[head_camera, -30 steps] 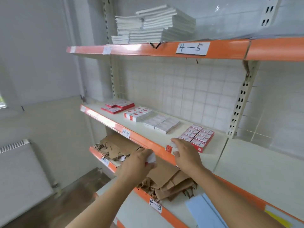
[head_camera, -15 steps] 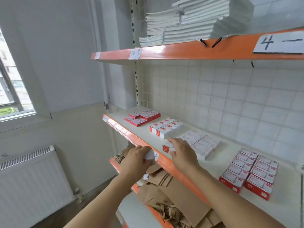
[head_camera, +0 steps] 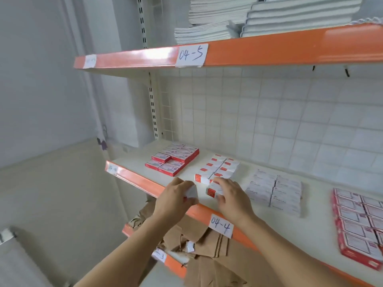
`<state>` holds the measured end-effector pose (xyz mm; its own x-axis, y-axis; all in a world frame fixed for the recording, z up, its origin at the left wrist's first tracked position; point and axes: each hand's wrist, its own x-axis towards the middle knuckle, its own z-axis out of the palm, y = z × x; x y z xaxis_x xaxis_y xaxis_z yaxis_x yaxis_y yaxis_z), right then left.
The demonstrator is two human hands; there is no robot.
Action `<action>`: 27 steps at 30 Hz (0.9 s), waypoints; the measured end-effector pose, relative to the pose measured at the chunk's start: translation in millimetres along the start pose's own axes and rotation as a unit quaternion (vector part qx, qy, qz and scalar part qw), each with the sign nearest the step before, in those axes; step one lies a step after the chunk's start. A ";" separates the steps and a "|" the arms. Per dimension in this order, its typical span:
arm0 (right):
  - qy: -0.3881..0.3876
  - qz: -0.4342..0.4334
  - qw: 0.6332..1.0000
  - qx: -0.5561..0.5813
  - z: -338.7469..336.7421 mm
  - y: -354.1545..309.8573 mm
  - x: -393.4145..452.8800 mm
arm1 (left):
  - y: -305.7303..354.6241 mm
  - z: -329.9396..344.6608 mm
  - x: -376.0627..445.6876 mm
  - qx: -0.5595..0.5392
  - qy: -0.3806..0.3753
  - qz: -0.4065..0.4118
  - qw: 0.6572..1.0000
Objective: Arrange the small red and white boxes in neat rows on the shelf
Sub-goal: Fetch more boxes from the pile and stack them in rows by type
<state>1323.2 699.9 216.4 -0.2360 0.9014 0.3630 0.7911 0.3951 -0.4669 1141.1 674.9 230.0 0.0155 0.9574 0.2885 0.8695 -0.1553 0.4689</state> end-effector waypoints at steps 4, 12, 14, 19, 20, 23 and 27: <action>0.016 0.033 0.999 -0.004 9.9 -4.0 -1.7 | -13.9 4.0 27.3 -0.013 -0.021 0.027 0.999; 0.032 0.057 0.997 -0.036 19.4 -2.9 0.5 | -22.1 14.5 60.1 -0.019 -0.060 0.083 0.995; 0.027 0.054 0.997 -0.053 21.2 -5.7 -0.6 | -28.3 16.3 62.8 -0.010 -0.082 0.105 0.991; 0.037 0.076 0.994 -0.073 27.0 -16.9 2.5 | -45.7 21.7 70.0 -0.066 -0.108 0.154 0.980; 0.041 0.082 0.993 -0.076 29.9 -19.4 3.3 | -49.3 22.4 72.0 -0.079 -0.108 0.162 0.978; 0.078 0.125 0.986 -0.083 37.3 -27.6 4.7 | -57.5 22.7 78.7 -0.111 -0.113 0.186 0.970; 0.110 0.193 0.967 -0.123 44.6 -36.6 6.4 | -64.5 22.0 86.3 -0.107 -0.107 0.234 0.960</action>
<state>1267.6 699.1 199.9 0.2091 0.9028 0.3757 0.9127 -0.0422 -0.4065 1097.2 772.9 206.4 0.5013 0.7947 0.3423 0.6211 -0.6059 0.4971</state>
